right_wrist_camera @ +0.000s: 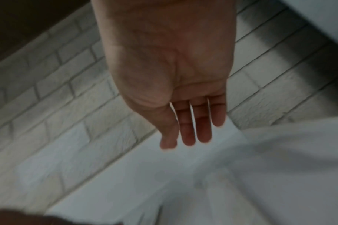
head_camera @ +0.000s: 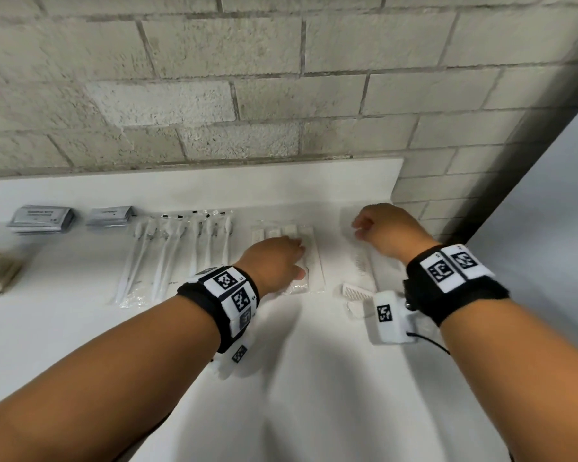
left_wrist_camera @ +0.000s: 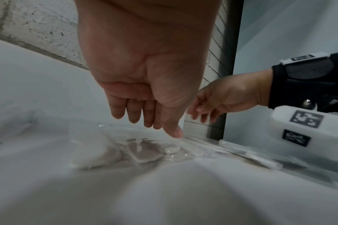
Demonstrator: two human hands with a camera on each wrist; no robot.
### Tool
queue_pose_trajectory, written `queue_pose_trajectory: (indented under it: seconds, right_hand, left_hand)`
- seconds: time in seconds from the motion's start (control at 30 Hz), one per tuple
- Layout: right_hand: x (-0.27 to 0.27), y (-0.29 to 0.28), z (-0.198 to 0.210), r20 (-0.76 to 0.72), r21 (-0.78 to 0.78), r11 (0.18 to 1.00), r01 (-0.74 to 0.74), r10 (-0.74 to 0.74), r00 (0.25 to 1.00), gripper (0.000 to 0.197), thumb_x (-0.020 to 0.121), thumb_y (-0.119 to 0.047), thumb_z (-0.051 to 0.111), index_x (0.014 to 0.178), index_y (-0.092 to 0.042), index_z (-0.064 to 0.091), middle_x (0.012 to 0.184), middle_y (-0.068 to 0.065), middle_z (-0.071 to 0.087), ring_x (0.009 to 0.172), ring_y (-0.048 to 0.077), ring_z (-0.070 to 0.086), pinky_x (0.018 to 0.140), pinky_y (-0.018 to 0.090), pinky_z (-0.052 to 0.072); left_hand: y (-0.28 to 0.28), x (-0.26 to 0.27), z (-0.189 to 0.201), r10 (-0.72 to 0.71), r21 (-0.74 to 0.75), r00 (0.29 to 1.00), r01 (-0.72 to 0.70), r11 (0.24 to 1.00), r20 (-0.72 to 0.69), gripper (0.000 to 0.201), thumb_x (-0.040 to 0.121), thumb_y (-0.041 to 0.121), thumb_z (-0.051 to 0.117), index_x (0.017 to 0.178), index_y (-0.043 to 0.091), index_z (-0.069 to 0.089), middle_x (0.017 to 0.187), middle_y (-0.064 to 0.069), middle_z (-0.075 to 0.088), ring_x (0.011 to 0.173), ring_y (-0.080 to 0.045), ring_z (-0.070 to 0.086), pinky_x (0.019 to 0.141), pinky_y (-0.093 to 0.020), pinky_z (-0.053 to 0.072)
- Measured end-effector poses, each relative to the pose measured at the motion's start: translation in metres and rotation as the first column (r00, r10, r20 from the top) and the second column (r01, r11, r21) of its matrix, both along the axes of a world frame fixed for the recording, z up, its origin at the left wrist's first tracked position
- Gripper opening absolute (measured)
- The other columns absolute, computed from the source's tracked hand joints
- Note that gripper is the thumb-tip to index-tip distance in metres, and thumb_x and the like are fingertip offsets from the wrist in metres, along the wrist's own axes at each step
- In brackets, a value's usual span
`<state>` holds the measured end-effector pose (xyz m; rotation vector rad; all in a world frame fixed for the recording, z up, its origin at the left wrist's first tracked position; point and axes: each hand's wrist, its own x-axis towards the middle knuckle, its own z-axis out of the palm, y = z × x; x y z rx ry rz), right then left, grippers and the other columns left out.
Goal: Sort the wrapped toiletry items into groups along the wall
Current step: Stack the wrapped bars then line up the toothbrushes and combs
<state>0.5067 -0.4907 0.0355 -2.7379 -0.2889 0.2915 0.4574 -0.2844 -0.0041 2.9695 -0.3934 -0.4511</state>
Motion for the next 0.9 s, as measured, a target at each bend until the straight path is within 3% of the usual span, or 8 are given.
queue_pose_trajectory:
  seconds: [0.1, 0.27, 0.4, 0.5, 0.57, 0.63, 0.8, 0.9]
  right_hand:
    - [-0.016, -0.017, 0.009, -0.256, -0.142, 0.986, -0.092, 0.053, 0.965, 0.024, 0.077, -0.027, 0.075, 0.095, -0.012, 0.07, 0.099, 0.009, 0.071, 0.082, 0.023, 0.062, 0.073, 0.027, 0.046]
    - [-0.05, -0.013, -0.012, -0.317, -0.405, 0.873, -0.272, 0.145, 0.937, 0.046, 0.071, -0.038, 0.08, 0.106, -0.017, 0.06, 0.103, 0.0, 0.064, 0.093, 0.02, 0.059, 0.075, 0.03, 0.046]
    - [-0.058, -0.013, -0.02, -0.373, -0.442, 0.845, -0.3, 0.131, 0.918, 0.041, 0.074, -0.038, 0.078, 0.103, -0.012, 0.066, 0.098, 0.002, 0.068, 0.091, 0.022, 0.064, 0.075, 0.03, 0.049]
    - [-0.06, -0.016, -0.014, -0.564, -0.353, 0.854, -0.381, 0.131, 0.815, 0.035, 0.08, -0.032, 0.075, 0.097, -0.003, 0.068, 0.073, 0.004, 0.066, 0.064, 0.02, 0.06, 0.06, 0.024, 0.046]
    - [-0.052, -0.022, -0.004, -0.601, -0.174, 0.953, -0.249, 0.097, 0.793, 0.022, 0.082, -0.022, 0.074, 0.082, -0.004, 0.063, 0.055, 0.004, 0.057, 0.048, 0.018, 0.051, 0.048, 0.02, 0.042]
    - [-0.035, -0.022, 0.004, -0.553, -0.013, 0.997, -0.072, 0.053, 0.832, 0.02, 0.084, -0.015, 0.072, 0.074, -0.008, 0.056, 0.055, 0.007, 0.057, 0.052, 0.022, 0.053, 0.046, 0.024, 0.045]
    - [-0.001, 0.012, -0.001, -0.446, 0.241, 0.943, 0.228, -0.101, 0.889, 0.013, 0.09, -0.011, 0.066, 0.087, -0.001, 0.058, 0.067, 0.015, 0.06, 0.062, 0.028, 0.057, 0.064, 0.037, 0.054]
    - [0.013, 0.028, -0.02, -0.364, 0.168, 0.961, 0.218, -0.145, 0.92, 0.02, 0.088, -0.02, 0.066, 0.078, -0.004, 0.061, 0.067, 0.013, 0.064, 0.065, 0.03, 0.063, 0.074, 0.038, 0.056]
  left_hand:
    - [-0.01, -0.001, 0.003, -0.027, -0.039, 1.0, 0.028, 0.999, 0.016, 0.053, 0.095, 0.036, 0.048, 0.146, 0.022, 0.038, 0.157, 0.001, 0.028, 0.141, -0.019, 0.031, 0.11, -0.032, 0.029]
    - [-0.02, -0.002, 0.0, -0.045, 0.001, 0.999, 0.045, 0.999, -0.029, 0.058, 0.093, 0.038, 0.053, 0.146, 0.022, 0.037, 0.154, 0.004, 0.033, 0.14, -0.017, 0.033, 0.11, -0.029, 0.028]
    - [-0.021, -0.003, 0.0, -0.022, -0.027, 0.999, 0.021, 0.999, -0.033, 0.06, 0.092, 0.037, 0.056, 0.146, 0.022, 0.037, 0.154, 0.006, 0.033, 0.138, -0.015, 0.034, 0.109, -0.026, 0.027]
    - [-0.021, -0.004, 0.001, -0.009, -0.03, 0.999, 0.008, 1.0, -0.04, 0.06, 0.091, 0.038, 0.057, 0.146, 0.023, 0.038, 0.154, 0.006, 0.032, 0.139, -0.015, 0.033, 0.11, -0.027, 0.027]
    - [-0.02, -0.004, 0.001, -0.009, -0.027, 0.999, 0.008, 1.0, -0.041, 0.06, 0.091, 0.038, 0.057, 0.146, 0.023, 0.038, 0.155, 0.006, 0.032, 0.139, -0.015, 0.033, 0.111, -0.028, 0.026]
    - [-0.02, -0.004, 0.001, -0.011, -0.029, 0.999, 0.01, 1.0, -0.042, 0.06, 0.091, 0.038, 0.057, 0.146, 0.024, 0.038, 0.156, 0.006, 0.03, 0.14, -0.015, 0.032, 0.111, -0.027, 0.026]
    - [-0.02, -0.003, 0.001, -0.018, -0.022, 0.999, 0.017, 1.0, -0.033, 0.061, 0.091, 0.039, 0.057, 0.147, 0.024, 0.037, 0.157, 0.007, 0.028, 0.141, -0.015, 0.028, 0.111, -0.025, 0.023]
    - [-0.02, -0.003, 0.001, -0.013, -0.029, 1.0, 0.013, 0.999, -0.025, 0.06, 0.091, 0.038, 0.057, 0.146, 0.023, 0.038, 0.156, 0.007, 0.029, 0.141, -0.016, 0.028, 0.111, -0.026, 0.024]
